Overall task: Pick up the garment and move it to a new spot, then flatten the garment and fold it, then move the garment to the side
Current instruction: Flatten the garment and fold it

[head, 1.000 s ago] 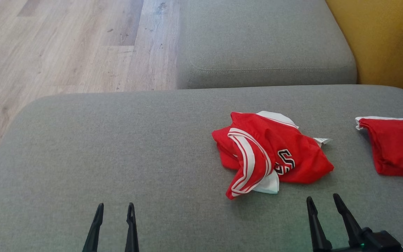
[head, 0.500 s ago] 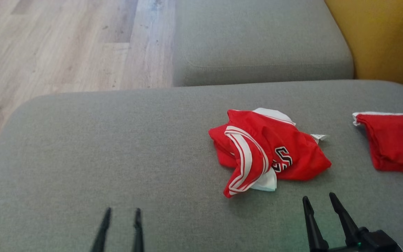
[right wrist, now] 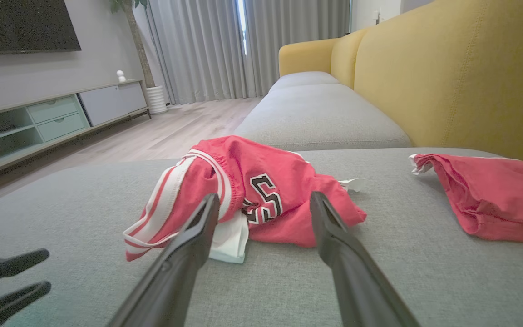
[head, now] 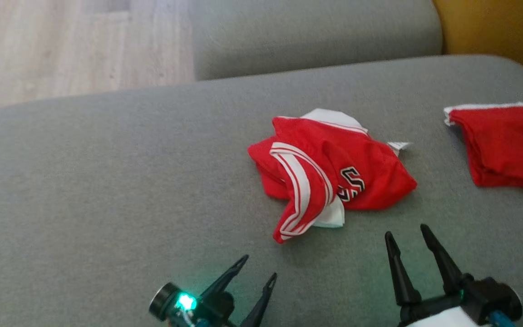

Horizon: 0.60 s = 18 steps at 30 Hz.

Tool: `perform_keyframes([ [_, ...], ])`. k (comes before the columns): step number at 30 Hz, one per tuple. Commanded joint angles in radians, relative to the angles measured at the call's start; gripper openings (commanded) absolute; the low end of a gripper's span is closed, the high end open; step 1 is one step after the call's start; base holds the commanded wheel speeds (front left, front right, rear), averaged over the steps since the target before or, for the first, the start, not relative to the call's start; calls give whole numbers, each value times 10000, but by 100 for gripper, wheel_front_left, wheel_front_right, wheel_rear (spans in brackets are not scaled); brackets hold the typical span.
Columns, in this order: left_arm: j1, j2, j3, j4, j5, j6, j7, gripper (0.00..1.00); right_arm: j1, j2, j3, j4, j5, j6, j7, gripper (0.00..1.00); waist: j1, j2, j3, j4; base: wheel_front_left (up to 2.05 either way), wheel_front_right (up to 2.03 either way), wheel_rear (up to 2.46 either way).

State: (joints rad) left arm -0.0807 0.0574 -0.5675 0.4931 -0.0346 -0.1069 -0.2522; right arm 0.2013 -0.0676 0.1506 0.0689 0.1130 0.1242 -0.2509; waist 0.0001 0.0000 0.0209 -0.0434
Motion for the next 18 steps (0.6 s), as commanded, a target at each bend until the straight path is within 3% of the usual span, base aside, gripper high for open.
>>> perform_keyframes([
  [1,-699,-71,82,-16,-79,-58,-95,100,-618,-196,239,-385,-64,65,-109,100,-1,0,430,-340,0,0,0],
  [14,-2525,-71,-606,1276,-337,220,-95,100,-1164,-180,277,-380,-71,65,-109,100,-1,0,1227,-1236,0,0,0],
  [15,-2598,-71,-635,1315,-323,199,-95,44,-1181,-174,287,-375,-72,65,-109,100,-1,0,1241,-1292,0,0,0],
  [16,-2664,-71,-668,1328,-318,173,-95,0,-1196,-171,297,-368,-69,65,-109,100,-1,0,1250,-1337,0,0,0],
  [18,-2787,-71,-703,1267,-288,140,-95,0,-1216,-161,315,-360,-69,65,-109,100,-1,0,1248,-1440,0,0,0],
])
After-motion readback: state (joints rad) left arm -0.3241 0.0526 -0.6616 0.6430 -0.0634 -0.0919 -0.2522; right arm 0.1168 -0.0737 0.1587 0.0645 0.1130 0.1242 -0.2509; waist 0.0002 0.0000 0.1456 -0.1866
